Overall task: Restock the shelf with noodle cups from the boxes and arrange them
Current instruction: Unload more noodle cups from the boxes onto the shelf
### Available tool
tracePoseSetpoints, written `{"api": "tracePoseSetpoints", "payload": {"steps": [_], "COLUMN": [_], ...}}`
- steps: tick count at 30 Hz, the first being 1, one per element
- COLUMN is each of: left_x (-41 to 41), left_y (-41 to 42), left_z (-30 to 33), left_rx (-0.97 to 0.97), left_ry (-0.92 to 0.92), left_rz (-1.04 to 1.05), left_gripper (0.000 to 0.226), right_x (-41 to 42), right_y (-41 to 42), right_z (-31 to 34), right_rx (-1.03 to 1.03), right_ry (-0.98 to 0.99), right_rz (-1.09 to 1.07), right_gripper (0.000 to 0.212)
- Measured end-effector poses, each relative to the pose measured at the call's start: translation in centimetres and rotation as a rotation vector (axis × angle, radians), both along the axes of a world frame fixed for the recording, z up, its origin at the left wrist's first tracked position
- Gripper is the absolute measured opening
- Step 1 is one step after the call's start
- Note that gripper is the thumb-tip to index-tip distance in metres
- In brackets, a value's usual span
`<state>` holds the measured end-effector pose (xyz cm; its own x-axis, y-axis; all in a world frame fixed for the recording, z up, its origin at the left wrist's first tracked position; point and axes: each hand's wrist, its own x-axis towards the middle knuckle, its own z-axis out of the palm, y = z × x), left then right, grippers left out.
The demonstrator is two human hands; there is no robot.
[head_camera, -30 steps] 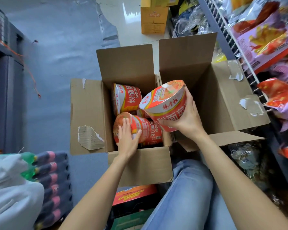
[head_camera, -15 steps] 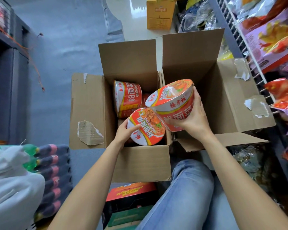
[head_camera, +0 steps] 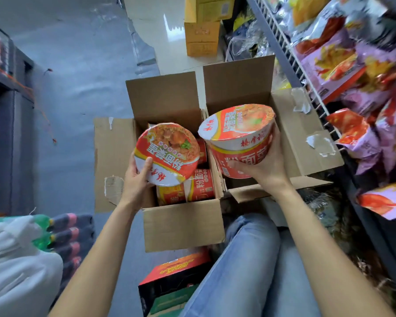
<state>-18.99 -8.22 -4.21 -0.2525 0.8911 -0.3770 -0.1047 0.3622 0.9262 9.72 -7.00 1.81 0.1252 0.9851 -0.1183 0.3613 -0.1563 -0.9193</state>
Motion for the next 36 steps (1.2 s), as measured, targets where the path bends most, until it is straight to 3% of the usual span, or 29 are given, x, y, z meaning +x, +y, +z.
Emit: {"api": "tracePoseSetpoints", "payload": {"steps": [4, 7, 11, 18, 21, 25, 29, 36], "left_x": [2.8, 7.2, 14.8, 29.7, 35.2, 40.2, 42.3, 41.6], "left_y": [0.7, 2.0, 4.4, 8.2, 9.2, 9.6, 10.3, 12.5], "left_z": [6.7, 11.5, 17.0, 23.3, 24.2, 23.8, 23.6, 22.9], "left_rx": [0.083, 0.129, 0.206, 0.306, 0.268, 0.273, 0.236, 0.475], "left_ry": [-0.072, -0.112, -0.153, -0.255, -0.254, -0.226, -0.2, -0.011], "left_rz": [-0.015, -0.143, -0.369, -0.629, -0.67, -0.693, -0.737, -1.001], "left_gripper": [0.038, 0.043, 0.031, 0.046, 0.068, 0.046, 0.047, 0.106], "right_x": [1.6, 3.7, 8.0, 18.5, 23.1, 26.9, 28.0, 30.2], "right_y": [-2.9, -5.5, -8.6, -10.2, -8.3, -5.7, -5.2, -1.8], "right_z": [4.8, 8.5, 13.9, 19.2, 18.6, 16.9, 15.2, 15.3], "right_rx": [0.133, 0.254, 0.387, 0.566, 0.565, 0.492, 0.225, 0.252], "right_ry": [0.095, 0.1, 0.064, -0.027, -0.084, -0.092, -0.442, -0.535], "right_rz": [-0.127, -0.305, -0.531, -0.755, -0.881, -1.002, -1.162, -1.098], "right_gripper": [0.128, 0.124, 0.123, 0.126, 0.125, 0.121, 0.128, 0.119]}}
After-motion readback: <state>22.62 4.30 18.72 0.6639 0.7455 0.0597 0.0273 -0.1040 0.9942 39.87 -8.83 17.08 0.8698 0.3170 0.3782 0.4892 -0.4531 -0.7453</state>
